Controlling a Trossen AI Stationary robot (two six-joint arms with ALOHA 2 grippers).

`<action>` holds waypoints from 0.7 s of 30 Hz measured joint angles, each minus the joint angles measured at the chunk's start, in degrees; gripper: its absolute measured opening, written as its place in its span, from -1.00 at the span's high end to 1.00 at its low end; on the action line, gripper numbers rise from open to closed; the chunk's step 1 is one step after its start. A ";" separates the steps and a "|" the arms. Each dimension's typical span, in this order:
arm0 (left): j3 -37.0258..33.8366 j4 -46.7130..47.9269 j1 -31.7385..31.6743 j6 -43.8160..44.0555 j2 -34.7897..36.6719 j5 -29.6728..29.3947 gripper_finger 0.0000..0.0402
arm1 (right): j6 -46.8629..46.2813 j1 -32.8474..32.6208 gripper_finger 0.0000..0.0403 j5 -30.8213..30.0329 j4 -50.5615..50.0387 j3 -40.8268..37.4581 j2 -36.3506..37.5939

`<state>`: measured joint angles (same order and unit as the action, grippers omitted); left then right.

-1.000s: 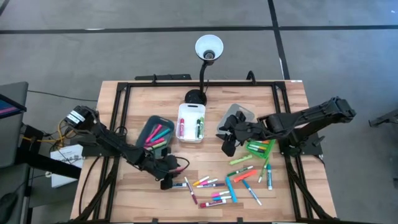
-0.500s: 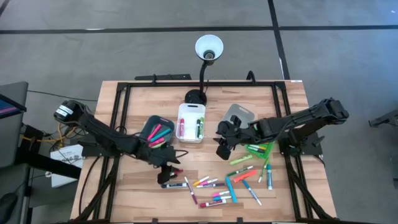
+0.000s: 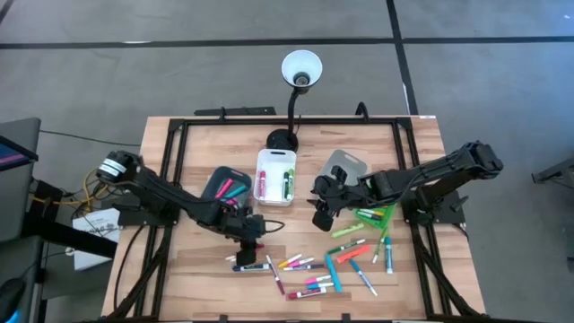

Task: Pick & Place Markers
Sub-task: Put the red mini dry erase marker into the gray bin

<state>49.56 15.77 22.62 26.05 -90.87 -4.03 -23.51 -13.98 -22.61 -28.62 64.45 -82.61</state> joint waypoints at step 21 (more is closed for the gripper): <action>-0.02 -0.54 -0.56 -0.20 -8.09 0.20 0.29 | 7.30 0.21 0.37 0.13 1.29 0.00 0.00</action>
<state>49.54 15.22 22.06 25.84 -98.96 -3.83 -16.21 -13.77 -22.48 -27.34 64.45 -82.61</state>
